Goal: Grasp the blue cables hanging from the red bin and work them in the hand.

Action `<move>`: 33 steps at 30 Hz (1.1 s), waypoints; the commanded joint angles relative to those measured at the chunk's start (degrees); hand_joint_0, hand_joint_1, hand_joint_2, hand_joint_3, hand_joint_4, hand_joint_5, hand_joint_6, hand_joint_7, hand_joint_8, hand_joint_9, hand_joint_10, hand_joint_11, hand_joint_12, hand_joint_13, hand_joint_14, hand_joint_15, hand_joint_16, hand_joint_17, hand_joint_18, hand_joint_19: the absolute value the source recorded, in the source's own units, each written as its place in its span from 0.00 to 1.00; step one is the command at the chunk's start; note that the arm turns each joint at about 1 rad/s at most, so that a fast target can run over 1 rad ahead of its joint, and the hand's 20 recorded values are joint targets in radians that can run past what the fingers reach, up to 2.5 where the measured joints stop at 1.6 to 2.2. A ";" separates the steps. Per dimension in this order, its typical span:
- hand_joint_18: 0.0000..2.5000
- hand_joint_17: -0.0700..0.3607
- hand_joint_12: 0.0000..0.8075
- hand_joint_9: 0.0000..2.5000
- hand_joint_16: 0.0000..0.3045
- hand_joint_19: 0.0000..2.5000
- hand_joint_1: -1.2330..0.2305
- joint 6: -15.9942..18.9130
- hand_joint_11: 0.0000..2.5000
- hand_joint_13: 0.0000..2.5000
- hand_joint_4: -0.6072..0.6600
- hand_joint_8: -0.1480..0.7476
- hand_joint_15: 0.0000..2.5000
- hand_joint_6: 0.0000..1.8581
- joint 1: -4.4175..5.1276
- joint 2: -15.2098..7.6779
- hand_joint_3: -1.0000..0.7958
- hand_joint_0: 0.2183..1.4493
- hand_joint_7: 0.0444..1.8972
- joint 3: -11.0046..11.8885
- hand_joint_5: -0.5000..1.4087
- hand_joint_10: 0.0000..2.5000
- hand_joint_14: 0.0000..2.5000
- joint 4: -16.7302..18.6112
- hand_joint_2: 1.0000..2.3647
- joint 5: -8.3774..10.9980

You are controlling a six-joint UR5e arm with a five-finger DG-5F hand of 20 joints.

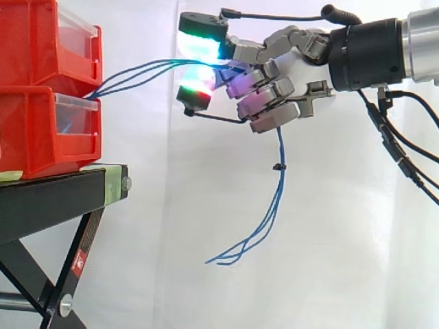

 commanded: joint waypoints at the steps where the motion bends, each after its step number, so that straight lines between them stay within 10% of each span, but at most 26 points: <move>1: 0.65 0.44 0.53 0.40 0.17 0.65 0.37 -0.07 0.96 0.49 0.66 0.54 0.58 0.13 0.08 0.07 0.23 0.54 0.76 -0.03 0.49 1.00 0.97 0.12 0.01 0.02; 6: 0.62 0.45 0.54 0.28 0.18 0.65 0.33 -0.07 0.98 0.44 0.66 0.57 0.56 0.51 0.08 -0.02 0.27 0.56 0.58 0.05 0.27 1.00 1.00 0.12 0.01 0.02; 11: 0.60 0.44 0.54 0.24 0.18 0.65 0.31 -0.07 0.97 0.42 0.64 0.56 0.56 0.60 -0.01 -0.02 0.22 0.58 0.55 0.05 0.20 1.00 1.00 0.12 0.01 0.02; 19: 0.58 0.44 0.52 0.23 0.17 0.63 0.27 -0.07 0.96 0.40 0.63 0.56 0.56 0.65 -0.01 0.07 0.08 0.63 0.53 0.05 0.18 1.00 1.00 0.12 0.00 -0.07; 24: 0.59 0.43 0.52 0.23 0.17 0.64 0.30 -0.07 0.96 0.40 0.63 0.56 0.55 0.67 -0.01 -0.02 0.21 0.66 0.52 -0.03 0.19 1.00 1.00 0.12 0.01 -0.07; 33: 0.59 0.44 0.53 0.24 0.17 0.66 0.44 -0.07 0.97 0.39 0.64 0.57 0.55 0.46 -0.01 0.07 0.06 0.51 0.60 -0.03 0.28 1.00 1.00 0.12 0.00 -0.24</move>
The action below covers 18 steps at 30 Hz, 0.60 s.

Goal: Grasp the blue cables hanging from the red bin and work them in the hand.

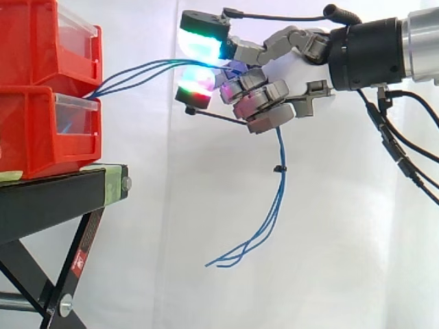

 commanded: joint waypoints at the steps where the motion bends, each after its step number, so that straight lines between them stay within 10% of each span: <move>1: 0.59 0.44 0.53 0.24 0.17 0.66 0.42 0.00 0.97 0.39 0.64 0.58 0.55 0.45 -0.01 -0.04 0.10 0.52 0.60 -0.02 0.28 1.00 1.00 0.00 0.01 -0.06; 13: 0.60 0.45 0.54 0.24 0.18 0.65 0.35 0.00 0.97 0.39 0.64 0.57 0.55 0.54 -0.01 -0.04 0.50 0.61 0.56 0.07 0.25 1.00 1.00 0.00 0.01 -0.06; 18: 0.58 0.44 0.53 0.23 0.17 0.66 0.38 0.00 0.97 0.38 0.64 0.57 0.54 0.51 -0.01 0.05 0.08 0.51 0.57 0.07 0.24 1.00 1.00 0.00 0.00 -0.06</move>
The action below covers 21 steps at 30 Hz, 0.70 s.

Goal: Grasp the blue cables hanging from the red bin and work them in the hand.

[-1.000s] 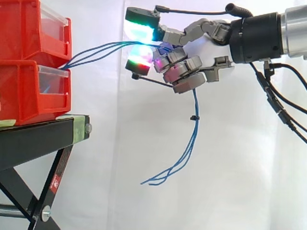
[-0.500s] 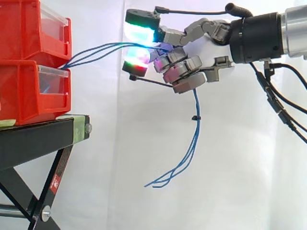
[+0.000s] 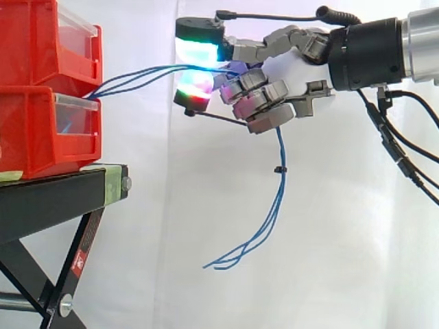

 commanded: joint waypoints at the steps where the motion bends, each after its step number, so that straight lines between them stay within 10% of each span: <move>1: 0.58 0.44 0.53 0.23 0.17 0.65 0.38 0.00 0.97 0.38 0.64 0.57 0.54 0.51 0.00 -0.02 0.05 0.52 0.57 0.05 0.24 1.00 1.00 0.00 0.00 0.00; 11: 0.58 0.44 0.53 0.23 0.17 0.65 0.36 0.00 0.97 0.38 0.64 0.58 0.55 0.51 0.00 -0.02 0.20 0.55 0.57 -0.04 0.25 1.00 1.00 -0.09 0.01 0.00; 17: 0.59 0.46 0.53 0.24 0.18 0.65 0.36 0.00 0.94 0.39 0.64 0.58 0.54 0.56 0.00 -0.02 0.51 0.62 0.55 -0.04 0.25 1.00 1.00 0.00 0.01 0.00; 21: 0.61 0.53 0.58 0.25 0.23 0.56 0.37 0.00 0.94 0.41 0.68 0.61 0.52 0.58 0.00 0.07 0.49 0.57 0.53 0.05 0.25 1.00 1.00 0.00 0.00 0.00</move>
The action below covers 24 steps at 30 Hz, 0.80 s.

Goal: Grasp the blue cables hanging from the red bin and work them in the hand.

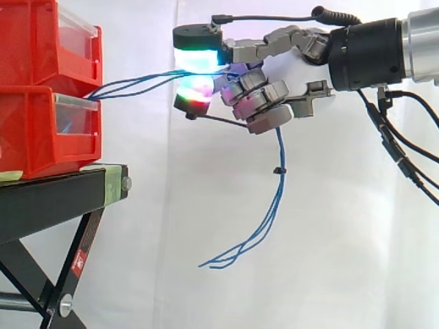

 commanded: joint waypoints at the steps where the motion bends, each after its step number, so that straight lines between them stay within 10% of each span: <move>1: 0.60 0.51 0.58 0.24 0.22 0.58 0.38 -0.01 0.95 0.40 0.68 0.61 0.52 0.56 -0.01 -0.02 0.40 0.55 0.54 -0.01 0.25 1.00 1.00 0.01 0.01 0.00; 4: 0.60 0.46 0.55 0.23 0.19 0.65 0.40 -0.01 0.96 0.38 0.66 0.59 0.53 0.53 -0.01 0.07 0.28 0.53 0.57 -0.01 0.25 1.00 1.00 0.01 0.01 0.00; 10: 0.59 0.49 0.55 0.24 0.20 0.59 0.42 -0.01 0.92 0.39 0.66 0.59 0.52 0.53 -0.01 -0.02 0.66 0.66 0.53 -0.01 0.27 1.00 1.00 0.01 0.00 0.00; 15: 0.59 0.44 0.53 0.23 0.17 0.66 0.47 -0.01 0.93 0.39 0.67 0.57 0.55 0.18 -0.01 -0.02 0.39 0.61 0.65 0.08 0.37 1.00 1.00 0.01 0.01 0.00; 19: 0.56 0.46 0.54 0.23 0.18 0.59 0.43 0.08 0.90 0.38 0.67 0.58 0.52 0.10 0.08 -0.02 0.70 0.70 0.69 0.08 0.42 1.00 1.00 0.01 0.02 0.00; 24: 0.58 0.45 0.52 0.22 0.18 0.66 0.41 0.08 0.92 0.37 0.67 0.57 0.54 0.02 -0.01 -0.02 0.51 0.66 0.72 -0.01 0.43 1.00 1.00 0.01 0.01 -0.09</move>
